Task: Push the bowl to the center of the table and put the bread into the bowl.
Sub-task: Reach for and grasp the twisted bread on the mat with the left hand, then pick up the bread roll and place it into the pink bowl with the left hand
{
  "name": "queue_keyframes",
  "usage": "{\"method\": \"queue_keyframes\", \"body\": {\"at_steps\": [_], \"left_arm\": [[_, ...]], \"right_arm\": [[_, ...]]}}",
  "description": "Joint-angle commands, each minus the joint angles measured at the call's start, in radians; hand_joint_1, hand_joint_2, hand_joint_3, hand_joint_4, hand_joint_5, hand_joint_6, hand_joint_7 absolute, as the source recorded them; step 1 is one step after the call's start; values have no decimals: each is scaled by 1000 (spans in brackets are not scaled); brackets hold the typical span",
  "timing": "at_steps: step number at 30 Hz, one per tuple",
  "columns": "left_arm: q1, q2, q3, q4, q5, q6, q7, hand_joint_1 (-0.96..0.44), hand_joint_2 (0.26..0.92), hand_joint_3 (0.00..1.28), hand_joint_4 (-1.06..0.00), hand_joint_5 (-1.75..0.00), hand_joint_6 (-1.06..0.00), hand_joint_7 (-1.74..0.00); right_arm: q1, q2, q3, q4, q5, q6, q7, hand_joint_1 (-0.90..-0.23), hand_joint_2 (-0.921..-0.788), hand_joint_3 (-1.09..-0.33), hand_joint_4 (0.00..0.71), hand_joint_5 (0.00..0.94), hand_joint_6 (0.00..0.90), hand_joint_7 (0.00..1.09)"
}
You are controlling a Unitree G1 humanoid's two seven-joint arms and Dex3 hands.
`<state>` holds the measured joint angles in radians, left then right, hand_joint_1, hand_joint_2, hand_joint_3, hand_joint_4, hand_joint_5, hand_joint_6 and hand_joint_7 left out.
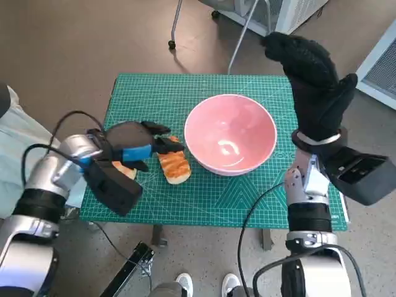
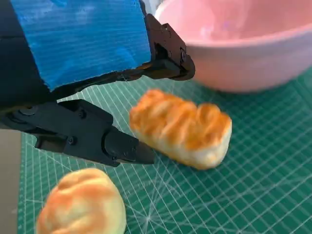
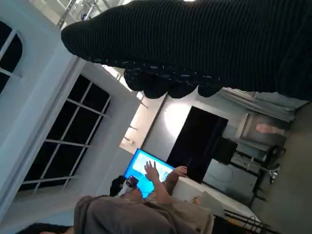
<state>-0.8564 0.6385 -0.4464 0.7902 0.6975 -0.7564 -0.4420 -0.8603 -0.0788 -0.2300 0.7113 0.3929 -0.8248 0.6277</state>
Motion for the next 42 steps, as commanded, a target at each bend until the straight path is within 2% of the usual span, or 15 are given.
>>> {"method": "queue_keyframes", "body": {"at_steps": [1, 21, 28, 29, 30, 31, 32, 33, 34, 37, 42], "left_arm": [[-46, -25, -35, 43, 35, 1, 34, -160, 847, 4, -346, -7, -458, -93], [-110, -127, -155, 222, 143, 17, 190, -141, 864, 7, -400, -22, -499, -132], [-122, -157, -176, 305, 139, 7, 237, -75, 909, 50, -511, -60, -594, -216], [-124, -157, -182, 315, 143, 6, 244, -62, 913, 79, -555, -60, -603, -280], [-127, -157, -186, 322, 145, 4, 250, -164, 916, 145, -616, -80, -554, -698], [-130, -155, -190, 328, 147, 1, 255, -229, 918, 194, -655, -94, -515, -975], [-132, -152, -194, 334, 148, -2, 260, -183, 918, 203, -601, -337, -525, -1055], [-136, -145, -195, 337, 146, -7, 262, -117, 919, 225, -513, -700, -528, -1183], [-140, -140, -196, 341, 145, -11, 263, -75, 920, 220, -486, -909, -542, -1251], [-152, -118, -191, 348, 135, -21, 261, -25, 921, 197, -481, -1147, -569, -1307], [-164, -78, -176, 348, 120, -29, 257, -4, 921, 167, -504, -1258, -594, -1280]], "right_arm": [[30, 0, -3, 16, 4, 1, 1, -671, -921, -722, 333, 1, -1, 842], [50, 10, -2, 12, -2, -7, -14, -661, -921, -721, 333, 1, 0, 845], [55, 15, 1, 5, 0, 1, -15, -661, -921, -721, 333, 0, 0, 845], [57, 16, 2, 2, 1, 4, -16, -661, -921, -721, 333, 0, 0, 844], [58, 17, 2, 0, 1, 5, -17, -661, -921, -721, 333, 0, 0, 844], [60, 18, 2, -3, 2, 8, -17, -661, -921, -721, 333, 1, 0, 844], [61, 18, 3, -5, 3, 9, -17, -661, -921, -721, 334, 1, 0, 844], [62, 18, 2, -6, 5, 12, -16, -661, -921, -721, 334, 1, 0, 844], [63, 19, 2, -8, 6, 14, -16, -661, -921, -721, 335, 1, 0, 844], [68, 20, 2, -16, 11, 22, -13, -663, -921, -719, 337, 2, 3, 846], [74, 23, 1, -24, 13, 29, -13, -670, -921, -714, 340, 4, 5, 849]]}}
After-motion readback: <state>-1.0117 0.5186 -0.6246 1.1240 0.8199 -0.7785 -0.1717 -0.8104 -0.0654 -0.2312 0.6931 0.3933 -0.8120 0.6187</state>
